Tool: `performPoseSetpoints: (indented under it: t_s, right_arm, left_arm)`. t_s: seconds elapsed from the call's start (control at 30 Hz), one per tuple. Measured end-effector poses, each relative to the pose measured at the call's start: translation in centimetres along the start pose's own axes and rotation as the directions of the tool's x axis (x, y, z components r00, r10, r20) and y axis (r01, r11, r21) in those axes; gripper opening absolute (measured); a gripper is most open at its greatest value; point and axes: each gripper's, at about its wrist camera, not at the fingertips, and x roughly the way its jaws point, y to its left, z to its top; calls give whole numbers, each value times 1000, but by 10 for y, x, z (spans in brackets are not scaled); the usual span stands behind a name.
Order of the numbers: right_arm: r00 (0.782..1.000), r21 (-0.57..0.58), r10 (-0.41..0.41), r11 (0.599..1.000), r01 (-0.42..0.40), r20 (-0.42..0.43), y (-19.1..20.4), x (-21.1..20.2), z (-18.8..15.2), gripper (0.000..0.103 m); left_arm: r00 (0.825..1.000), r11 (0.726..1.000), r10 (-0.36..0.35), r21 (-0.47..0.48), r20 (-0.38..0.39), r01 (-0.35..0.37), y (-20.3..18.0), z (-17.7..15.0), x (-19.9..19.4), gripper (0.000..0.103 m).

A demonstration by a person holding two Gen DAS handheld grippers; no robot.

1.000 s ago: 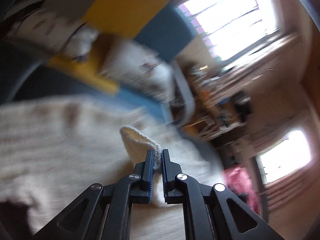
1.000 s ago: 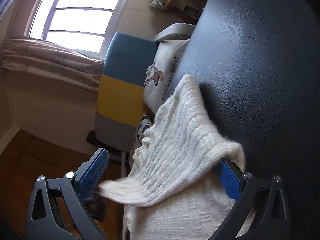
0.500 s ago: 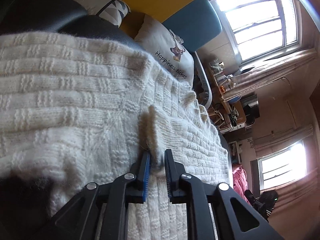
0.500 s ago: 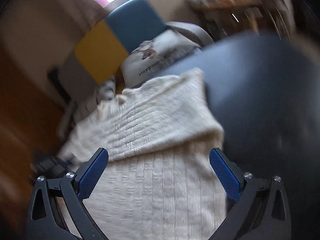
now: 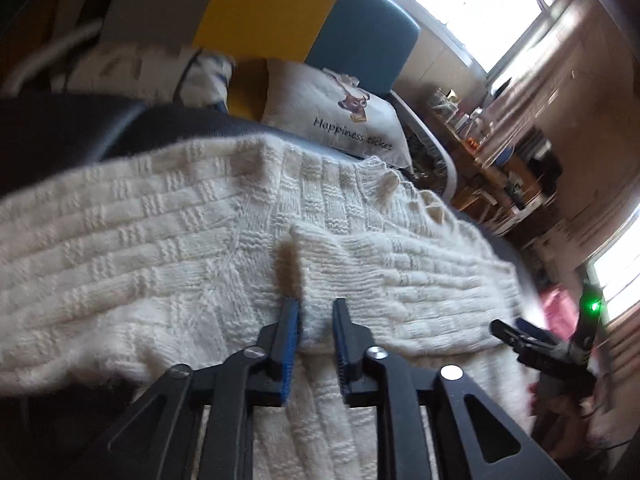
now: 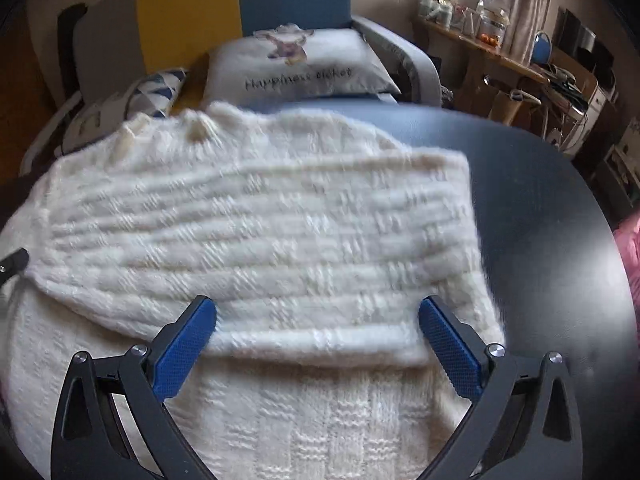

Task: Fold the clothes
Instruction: 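Open the left gripper and release the folded sleeve on the body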

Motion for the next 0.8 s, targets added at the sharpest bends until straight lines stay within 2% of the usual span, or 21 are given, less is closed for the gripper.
performPoseSetpoints:
  t_s: [0.13,0.23,0.3,0.43,0.47,0.53,0.63,0.7,0.8]
  right_arm:
    - [997,-93,73,993,-69,39,26,-5,15,103]
    - [994,-156,98,984,-89,51,48,1,23,103]
    - [995,-180,89,981,-78,52,61,8,29,103]
    - [999,-185,13,983,-6,34,74,30,31,103]
    - [1000,-171,9,985,-4,30,73,35,30,103]
    - [998,-123,51,991,-47,30,66,43,27,103]
    - [996,-116,77,991,-72,38,59,40,25,103]
    - [997,-127,70,990,-64,43,55,33,28,103]
    - [995,-91,57,995,-50,76,36,19,31,103]
  left_arm:
    - [996,991,-93,-95,-13,91,14,8,3,20]
    - [991,985,-135,-105,2,135,15,13,5,23]
    - [995,990,-103,-94,0,102,12,15,8,23]
    - [999,999,2,34,33,-3,-6,13,14,23]
    - [999,998,16,56,42,-18,-8,11,15,24]
    - [997,995,40,91,64,-45,-13,6,16,25]
    - [995,994,59,84,75,-66,-14,9,13,25]
    - [990,993,82,72,113,-90,-15,13,4,26]
    - [991,997,53,47,123,-59,-10,23,-4,28]
